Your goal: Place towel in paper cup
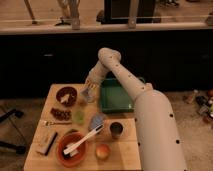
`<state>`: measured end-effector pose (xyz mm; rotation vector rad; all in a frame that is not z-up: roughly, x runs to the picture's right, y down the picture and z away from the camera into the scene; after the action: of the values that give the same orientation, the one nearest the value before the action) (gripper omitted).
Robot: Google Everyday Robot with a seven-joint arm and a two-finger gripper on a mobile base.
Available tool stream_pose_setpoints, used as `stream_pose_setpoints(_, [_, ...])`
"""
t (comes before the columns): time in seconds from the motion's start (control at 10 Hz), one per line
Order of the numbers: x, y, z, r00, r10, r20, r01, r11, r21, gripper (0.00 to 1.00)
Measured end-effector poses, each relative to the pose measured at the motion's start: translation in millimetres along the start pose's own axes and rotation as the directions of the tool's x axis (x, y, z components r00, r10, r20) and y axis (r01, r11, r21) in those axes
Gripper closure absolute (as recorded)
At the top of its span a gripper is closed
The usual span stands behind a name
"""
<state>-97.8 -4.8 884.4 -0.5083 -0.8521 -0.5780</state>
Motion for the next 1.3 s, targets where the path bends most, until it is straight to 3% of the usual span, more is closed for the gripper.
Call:
stream_pose_setpoints(0.2, [4, 2, -1, 1.000, 0.025, 0.004, -0.025, 1.000, 0.000, 0.82])
stream_pose_setpoints(0.7, [11, 5, -1, 0.998, 0.066, 0.019, -0.066, 0.998, -0.004, 0.30])
stream_pose_setpoints(0.9, [12, 6, -2, 0.997, 0.075, 0.021, -0.075, 0.997, -0.003, 0.25])
stream_pose_setpoints(1.3, [12, 7, -3, 0.996, 0.079, 0.031, -0.079, 0.997, 0.006, 0.25])
